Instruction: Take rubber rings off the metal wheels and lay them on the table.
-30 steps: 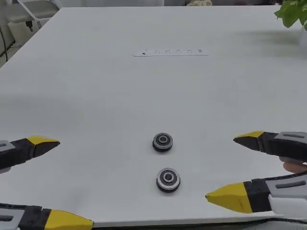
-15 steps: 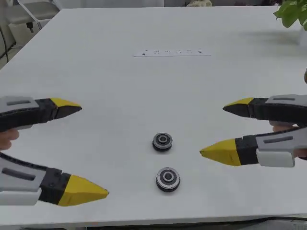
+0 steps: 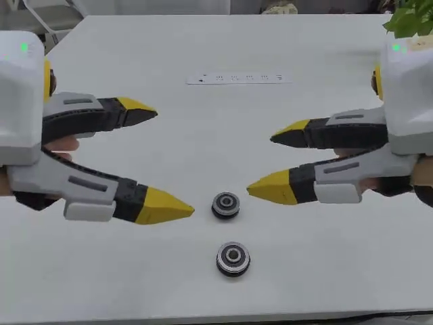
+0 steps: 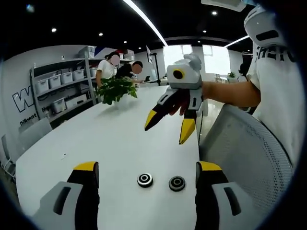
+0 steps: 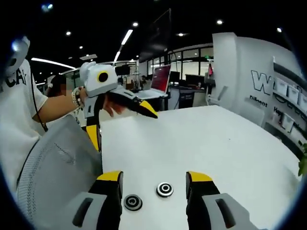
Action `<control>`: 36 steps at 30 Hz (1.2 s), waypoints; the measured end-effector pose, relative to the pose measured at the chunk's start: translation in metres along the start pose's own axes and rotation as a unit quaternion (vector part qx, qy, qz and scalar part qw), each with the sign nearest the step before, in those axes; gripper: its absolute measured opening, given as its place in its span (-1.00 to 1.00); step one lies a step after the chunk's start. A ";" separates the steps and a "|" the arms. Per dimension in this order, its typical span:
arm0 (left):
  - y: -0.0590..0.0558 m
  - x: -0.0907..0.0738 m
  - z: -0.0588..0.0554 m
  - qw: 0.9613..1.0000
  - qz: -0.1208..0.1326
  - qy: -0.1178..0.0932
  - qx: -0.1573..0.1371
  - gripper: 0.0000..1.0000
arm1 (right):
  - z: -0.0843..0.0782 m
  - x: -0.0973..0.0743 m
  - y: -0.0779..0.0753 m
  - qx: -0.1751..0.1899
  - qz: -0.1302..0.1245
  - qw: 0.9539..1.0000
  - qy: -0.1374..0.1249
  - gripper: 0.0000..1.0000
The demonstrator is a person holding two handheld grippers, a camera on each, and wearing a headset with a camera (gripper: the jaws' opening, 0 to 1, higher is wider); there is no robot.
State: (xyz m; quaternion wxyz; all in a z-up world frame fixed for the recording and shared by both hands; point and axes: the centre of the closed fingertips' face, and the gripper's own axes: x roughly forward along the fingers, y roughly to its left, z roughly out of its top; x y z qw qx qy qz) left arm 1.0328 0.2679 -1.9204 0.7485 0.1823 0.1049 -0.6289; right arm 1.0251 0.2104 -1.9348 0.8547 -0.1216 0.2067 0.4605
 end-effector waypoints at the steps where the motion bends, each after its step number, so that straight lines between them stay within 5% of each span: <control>1: 0.000 0.003 0.001 1.000 -0.004 -0.003 0.002 0.55 | 0.002 0.002 -0.001 -0.006 0.002 1.000 0.003 -0.01; 5: -0.006 0.018 0.011 0.999 -0.021 -0.025 0.027 0.45 | 0.008 0.017 -0.005 -0.044 -0.002 0.999 0.009 -0.11; 9: -0.008 0.028 0.011 0.998 -0.031 -0.038 0.024 0.37 | -0.009 0.029 -0.001 -0.043 0.017 0.999 0.013 -0.14; 15: -0.007 0.036 -0.010 0.998 -0.047 -0.032 0.023 0.18 | -0.040 0.034 0.007 -0.033 0.039 0.998 0.032 -0.23; 22: -0.020 0.050 -0.020 0.996 -0.044 -0.070 -0.015 0.06 | -0.076 0.037 0.018 -0.012 0.075 0.995 0.064 -0.46; 27: -0.023 0.060 -0.037 0.998 -0.030 -0.052 -0.025 -0.05 | -0.096 0.041 0.025 -0.012 0.089 0.991 0.098 -0.47; 36: -0.050 0.077 -0.061 0.998 -0.066 -0.009 -0.005 -0.22 | -0.119 0.045 0.037 -0.006 0.114 0.984 0.134 -0.46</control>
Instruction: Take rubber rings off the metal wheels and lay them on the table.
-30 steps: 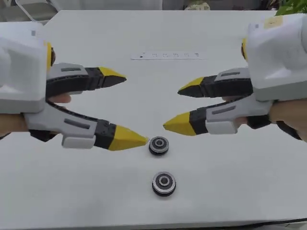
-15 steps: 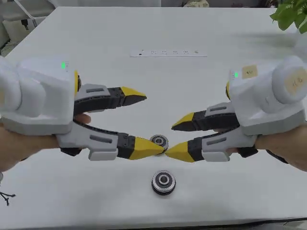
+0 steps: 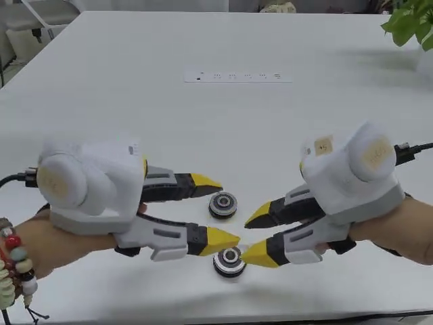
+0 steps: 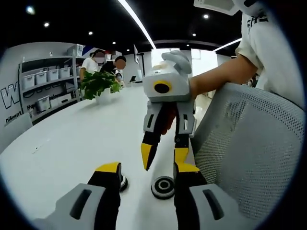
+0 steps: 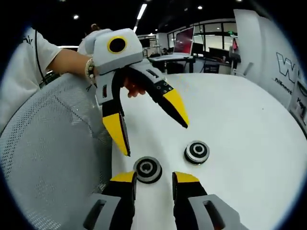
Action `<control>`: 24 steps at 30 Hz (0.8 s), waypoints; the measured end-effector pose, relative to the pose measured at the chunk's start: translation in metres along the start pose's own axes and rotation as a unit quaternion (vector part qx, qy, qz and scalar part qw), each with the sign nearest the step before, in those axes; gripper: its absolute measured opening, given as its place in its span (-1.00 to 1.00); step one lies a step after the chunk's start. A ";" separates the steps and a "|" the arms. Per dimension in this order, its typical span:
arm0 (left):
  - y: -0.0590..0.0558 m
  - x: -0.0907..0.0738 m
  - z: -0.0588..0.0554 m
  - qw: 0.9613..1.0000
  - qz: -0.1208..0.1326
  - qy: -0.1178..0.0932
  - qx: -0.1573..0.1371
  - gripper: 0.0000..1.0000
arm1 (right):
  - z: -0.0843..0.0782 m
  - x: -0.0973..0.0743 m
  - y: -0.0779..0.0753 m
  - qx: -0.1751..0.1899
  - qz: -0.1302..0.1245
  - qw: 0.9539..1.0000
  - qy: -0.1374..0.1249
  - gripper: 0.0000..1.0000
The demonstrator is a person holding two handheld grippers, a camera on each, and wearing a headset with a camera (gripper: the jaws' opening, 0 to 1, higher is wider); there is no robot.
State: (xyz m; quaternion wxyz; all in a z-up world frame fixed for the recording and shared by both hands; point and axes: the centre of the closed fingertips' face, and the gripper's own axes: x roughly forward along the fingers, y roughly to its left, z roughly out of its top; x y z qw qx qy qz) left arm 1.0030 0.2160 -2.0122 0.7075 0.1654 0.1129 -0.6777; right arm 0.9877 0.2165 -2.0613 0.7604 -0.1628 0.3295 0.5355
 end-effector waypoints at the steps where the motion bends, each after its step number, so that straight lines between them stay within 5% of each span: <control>1: -0.003 0.002 -0.003 1.000 -0.005 0.005 -0.003 -0.24 | -0.002 0.002 0.002 0.000 0.004 1.000 0.005 -0.45; 5: -0.008 0.006 -0.019 0.999 -0.016 0.031 0.010 -0.43 | -0.008 0.007 0.006 -0.007 0.011 1.000 0.019 -0.44; 15: -0.013 0.014 -0.040 0.998 -0.027 0.055 0.005 -0.64 | -0.010 0.010 0.004 0.013 0.012 1.000 0.012 -0.45; 24: -0.022 0.015 -0.045 0.997 -0.045 0.063 0.023 -0.73 | -0.013 0.013 0.006 0.009 0.017 1.000 0.019 -0.46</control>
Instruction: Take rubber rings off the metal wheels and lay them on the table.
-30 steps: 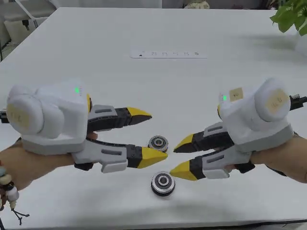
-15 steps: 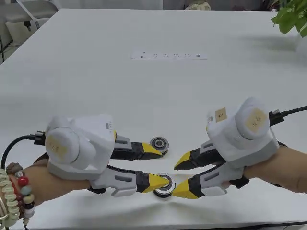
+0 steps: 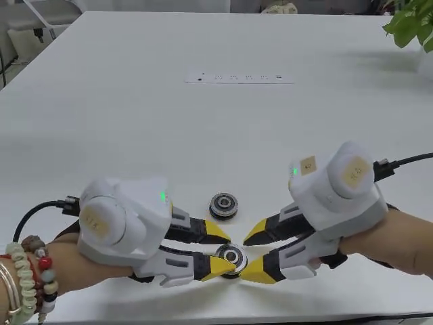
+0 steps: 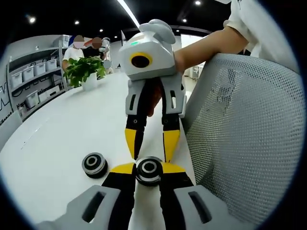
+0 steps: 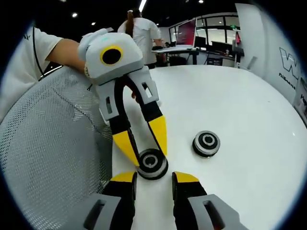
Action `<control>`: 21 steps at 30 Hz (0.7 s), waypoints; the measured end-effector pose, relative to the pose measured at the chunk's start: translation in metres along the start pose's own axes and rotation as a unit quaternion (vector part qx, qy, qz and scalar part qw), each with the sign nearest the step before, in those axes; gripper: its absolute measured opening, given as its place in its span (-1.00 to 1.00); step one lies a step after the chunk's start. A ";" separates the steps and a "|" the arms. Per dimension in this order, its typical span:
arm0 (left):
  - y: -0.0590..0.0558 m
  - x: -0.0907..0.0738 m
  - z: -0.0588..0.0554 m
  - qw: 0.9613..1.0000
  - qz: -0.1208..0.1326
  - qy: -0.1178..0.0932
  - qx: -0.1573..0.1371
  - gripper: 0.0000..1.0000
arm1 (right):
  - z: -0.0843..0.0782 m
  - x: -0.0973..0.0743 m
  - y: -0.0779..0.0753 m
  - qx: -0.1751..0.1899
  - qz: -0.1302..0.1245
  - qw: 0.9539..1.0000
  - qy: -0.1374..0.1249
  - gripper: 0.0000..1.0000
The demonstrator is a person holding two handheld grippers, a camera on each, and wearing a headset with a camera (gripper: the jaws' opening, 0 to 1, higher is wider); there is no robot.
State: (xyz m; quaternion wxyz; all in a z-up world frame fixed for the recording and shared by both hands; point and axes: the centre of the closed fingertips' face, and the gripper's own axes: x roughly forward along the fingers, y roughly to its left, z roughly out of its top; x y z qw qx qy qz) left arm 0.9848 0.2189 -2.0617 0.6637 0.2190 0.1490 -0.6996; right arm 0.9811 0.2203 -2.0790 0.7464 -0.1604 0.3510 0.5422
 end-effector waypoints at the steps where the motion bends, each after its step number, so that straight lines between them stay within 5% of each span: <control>1: 0.000 0.000 0.000 1.000 0.000 -0.001 0.000 -0.73 | 0.000 0.000 0.001 0.000 0.001 1.000 0.000 -0.46; 5: 0.006 0.001 0.002 1.000 0.008 -0.016 -0.001 -0.72 | 0.000 0.001 0.001 -0.002 0.000 1.000 0.000 -0.47; 21: 0.010 -0.003 -0.003 1.000 0.025 -0.012 -0.012 -0.84 | 0.007 0.002 -0.010 0.007 -0.027 0.999 -0.018 -0.48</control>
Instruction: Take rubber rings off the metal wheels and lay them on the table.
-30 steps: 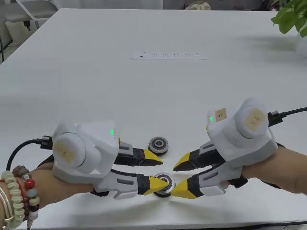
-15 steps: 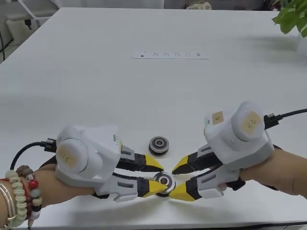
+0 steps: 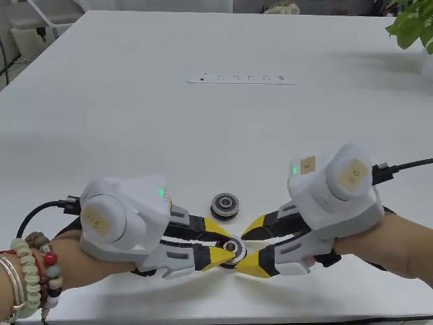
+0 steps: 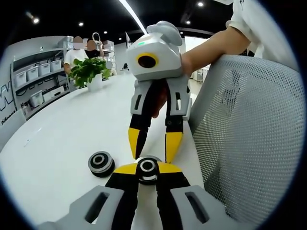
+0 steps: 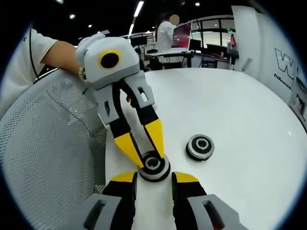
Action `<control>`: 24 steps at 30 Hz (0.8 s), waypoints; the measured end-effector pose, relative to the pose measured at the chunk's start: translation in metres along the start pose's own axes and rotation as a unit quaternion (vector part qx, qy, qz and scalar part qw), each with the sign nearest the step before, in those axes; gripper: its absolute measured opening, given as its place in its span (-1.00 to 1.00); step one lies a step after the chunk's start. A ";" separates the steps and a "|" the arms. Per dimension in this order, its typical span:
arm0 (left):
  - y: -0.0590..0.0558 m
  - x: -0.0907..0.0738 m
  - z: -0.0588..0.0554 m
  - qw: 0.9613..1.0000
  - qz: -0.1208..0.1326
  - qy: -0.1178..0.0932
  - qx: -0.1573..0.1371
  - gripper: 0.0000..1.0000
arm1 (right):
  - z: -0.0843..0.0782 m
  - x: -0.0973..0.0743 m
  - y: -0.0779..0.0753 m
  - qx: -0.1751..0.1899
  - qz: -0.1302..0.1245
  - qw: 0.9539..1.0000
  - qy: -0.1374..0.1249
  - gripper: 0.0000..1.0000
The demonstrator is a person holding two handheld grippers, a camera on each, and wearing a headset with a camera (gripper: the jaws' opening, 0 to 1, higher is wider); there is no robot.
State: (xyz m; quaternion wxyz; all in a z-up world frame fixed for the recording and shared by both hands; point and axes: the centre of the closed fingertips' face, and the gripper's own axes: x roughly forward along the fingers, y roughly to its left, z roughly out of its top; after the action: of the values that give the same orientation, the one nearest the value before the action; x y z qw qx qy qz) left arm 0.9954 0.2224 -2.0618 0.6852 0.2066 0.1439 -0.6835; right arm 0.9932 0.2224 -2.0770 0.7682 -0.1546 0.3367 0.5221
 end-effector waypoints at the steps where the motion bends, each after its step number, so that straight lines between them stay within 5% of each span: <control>1: 0.001 0.000 0.000 1.000 0.002 0.000 -0.004 -0.82 | 0.000 0.000 -0.001 0.001 -0.001 1.000 -0.001 -0.47; 3: 0.003 0.000 0.000 1.000 0.002 0.000 -0.025 -0.80 | 0.000 0.000 -0.002 0.004 -0.003 1.000 -0.003 -0.48; 24: 0.001 0.001 0.002 1.000 -0.001 0.008 -0.023 -0.85 | -0.003 0.001 0.001 -0.010 0.004 1.000 0.008 -0.61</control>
State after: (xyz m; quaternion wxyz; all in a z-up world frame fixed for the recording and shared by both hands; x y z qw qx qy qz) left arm 0.9959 0.2206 -2.0609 0.6877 0.1963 0.1657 -0.6790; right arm 0.9914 0.2215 -2.0794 0.7619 -0.1648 0.3385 0.5271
